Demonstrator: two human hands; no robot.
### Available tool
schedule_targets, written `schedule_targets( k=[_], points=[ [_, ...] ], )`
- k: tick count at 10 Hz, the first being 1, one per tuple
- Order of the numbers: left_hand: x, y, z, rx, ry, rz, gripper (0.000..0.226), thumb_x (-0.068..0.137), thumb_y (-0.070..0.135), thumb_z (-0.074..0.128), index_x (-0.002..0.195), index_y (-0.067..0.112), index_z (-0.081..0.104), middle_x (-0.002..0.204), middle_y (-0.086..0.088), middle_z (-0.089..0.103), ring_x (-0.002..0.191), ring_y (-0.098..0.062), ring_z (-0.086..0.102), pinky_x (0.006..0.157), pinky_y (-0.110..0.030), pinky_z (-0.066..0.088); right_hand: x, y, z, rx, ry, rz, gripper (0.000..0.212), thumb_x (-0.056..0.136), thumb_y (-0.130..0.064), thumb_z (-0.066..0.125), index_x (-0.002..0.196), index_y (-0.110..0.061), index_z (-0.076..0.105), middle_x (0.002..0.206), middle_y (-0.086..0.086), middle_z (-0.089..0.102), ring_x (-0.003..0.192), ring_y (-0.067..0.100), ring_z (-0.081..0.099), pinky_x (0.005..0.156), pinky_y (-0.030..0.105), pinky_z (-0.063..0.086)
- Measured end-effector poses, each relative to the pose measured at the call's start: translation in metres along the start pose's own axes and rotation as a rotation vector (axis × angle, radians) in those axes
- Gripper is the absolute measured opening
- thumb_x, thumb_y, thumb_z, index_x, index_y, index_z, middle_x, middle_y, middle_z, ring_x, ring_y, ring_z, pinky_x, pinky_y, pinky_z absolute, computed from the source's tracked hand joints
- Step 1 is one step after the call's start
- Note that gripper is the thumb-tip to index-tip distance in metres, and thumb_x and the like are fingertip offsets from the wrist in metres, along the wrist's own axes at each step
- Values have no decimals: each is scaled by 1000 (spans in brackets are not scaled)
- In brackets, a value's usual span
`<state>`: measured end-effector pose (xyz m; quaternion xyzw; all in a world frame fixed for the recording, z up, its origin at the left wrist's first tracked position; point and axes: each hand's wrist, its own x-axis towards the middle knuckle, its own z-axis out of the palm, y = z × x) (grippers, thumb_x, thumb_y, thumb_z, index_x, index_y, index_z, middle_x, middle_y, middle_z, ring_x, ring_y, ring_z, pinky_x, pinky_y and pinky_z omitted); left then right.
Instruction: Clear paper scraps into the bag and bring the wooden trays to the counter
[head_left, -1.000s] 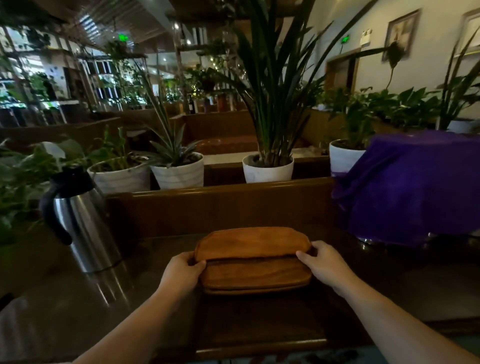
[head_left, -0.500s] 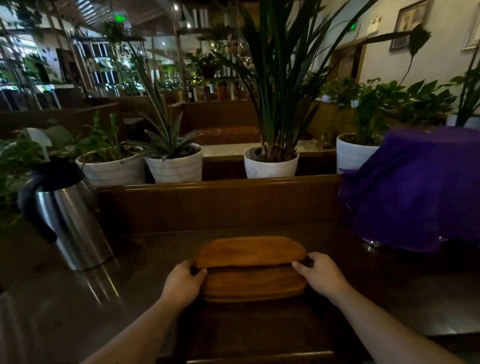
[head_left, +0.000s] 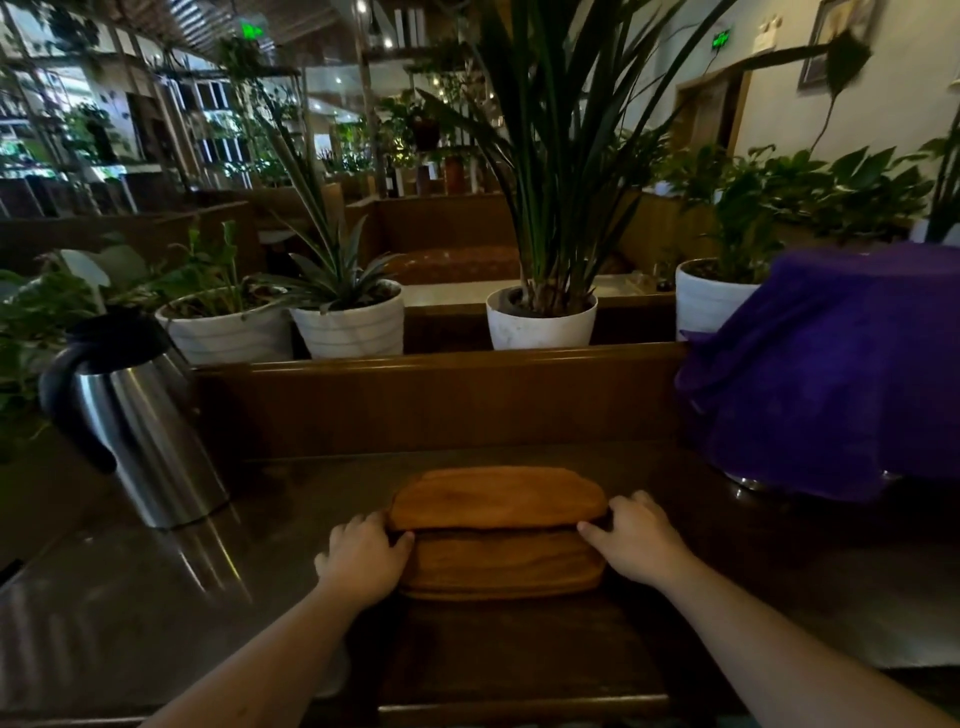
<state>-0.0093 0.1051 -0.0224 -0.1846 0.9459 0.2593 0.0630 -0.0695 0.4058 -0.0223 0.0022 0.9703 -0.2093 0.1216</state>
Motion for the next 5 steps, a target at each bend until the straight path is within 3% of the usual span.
schedule_targets(
  k=[1, 2, 3, 5],
  points=[
    [-7, 8, -5, 63, -26, 52, 61, 87, 56, 46, 138, 25, 36, 144, -5, 42, 132, -27, 37, 109, -56, 32, -3, -1, -12, -124, -21, -49, 60, 83, -66, 45, 125, -24, 49, 133, 6, 44, 122, 25, 46, 101, 48, 41],
    [-16, 26, -19, 151, 99, 217, 69, 87, 56, 47, 145, 27, 24, 155, -1, 28, 140, -23, 27, 114, -49, 28, -7, -7, -34, -213, 40, -185, 75, 84, -66, 46, 144, -24, 31, 149, 6, 33, 135, 26, 35, 107, 47, 37],
    [-32, 51, -46, 318, 208, 371, 68, 89, 58, 41, 147, 32, 17, 159, 4, 17, 144, -18, 17, 117, -43, 23, -15, -20, -61, -316, 136, -387, 81, 85, -65, 45, 150, -31, 13, 161, 1, 13, 146, 25, 15, 116, 46, 24],
    [-76, 105, -128, 663, 463, 572, 70, 90, 60, 34, 148, 33, 3, 160, 4, 5, 146, -17, 2, 115, -37, 5, -41, -50, -148, -540, 446, -696, 84, 84, -69, 42, 150, -34, 3, 163, 0, 2, 148, 22, 3, 118, 43, 15]
  ],
)
